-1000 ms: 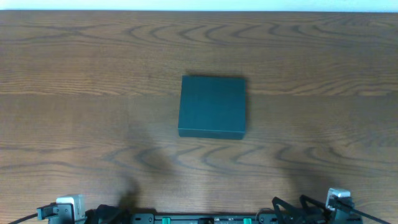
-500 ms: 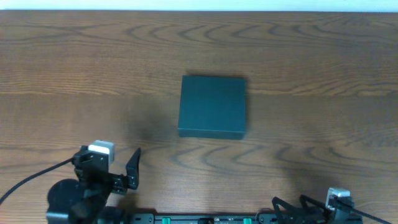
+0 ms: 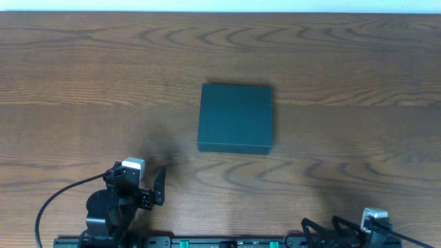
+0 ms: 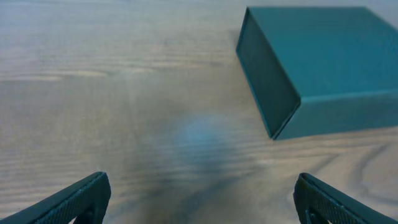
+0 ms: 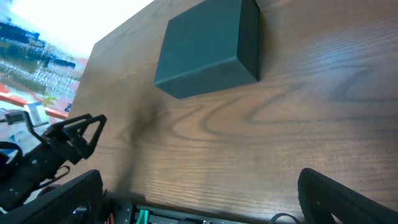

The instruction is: Pack container

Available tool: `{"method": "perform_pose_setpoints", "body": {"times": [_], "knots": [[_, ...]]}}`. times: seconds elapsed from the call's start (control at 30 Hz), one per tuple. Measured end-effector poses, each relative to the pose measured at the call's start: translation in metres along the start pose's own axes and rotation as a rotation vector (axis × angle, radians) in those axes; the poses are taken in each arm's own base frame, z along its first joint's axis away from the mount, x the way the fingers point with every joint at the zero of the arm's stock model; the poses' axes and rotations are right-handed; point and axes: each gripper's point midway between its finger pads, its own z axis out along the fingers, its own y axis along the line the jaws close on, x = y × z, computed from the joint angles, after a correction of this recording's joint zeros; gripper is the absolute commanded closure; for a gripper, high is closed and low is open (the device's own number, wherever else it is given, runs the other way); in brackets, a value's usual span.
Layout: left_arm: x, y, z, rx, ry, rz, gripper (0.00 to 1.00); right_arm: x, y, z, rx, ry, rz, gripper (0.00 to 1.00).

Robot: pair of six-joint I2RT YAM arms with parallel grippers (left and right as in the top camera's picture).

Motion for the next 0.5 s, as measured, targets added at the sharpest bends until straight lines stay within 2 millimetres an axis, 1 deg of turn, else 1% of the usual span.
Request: {"method": "perform_pose_setpoints", "body": {"times": [0.07,0.17,0.33,0.5], "knots": [[0.007,0.001,0.005,0.001,0.013,-0.023,0.04,0.0,0.0,0.0,0.0,0.0,0.0,0.01],[0.023,0.002,0.011,0.0,0.056,-0.082,0.04,0.0,0.0,0.0,0.0,0.0,0.0,0.01],[0.021,0.002,0.011,-0.001,0.047,-0.127,0.04,0.0,0.0,0.0,0.0,0.0,0.0,0.01],[0.021,0.002,0.011,0.0,0.047,-0.135,0.05,0.0,0.0,0.0,0.0,0.0,0.0,0.01]]}}
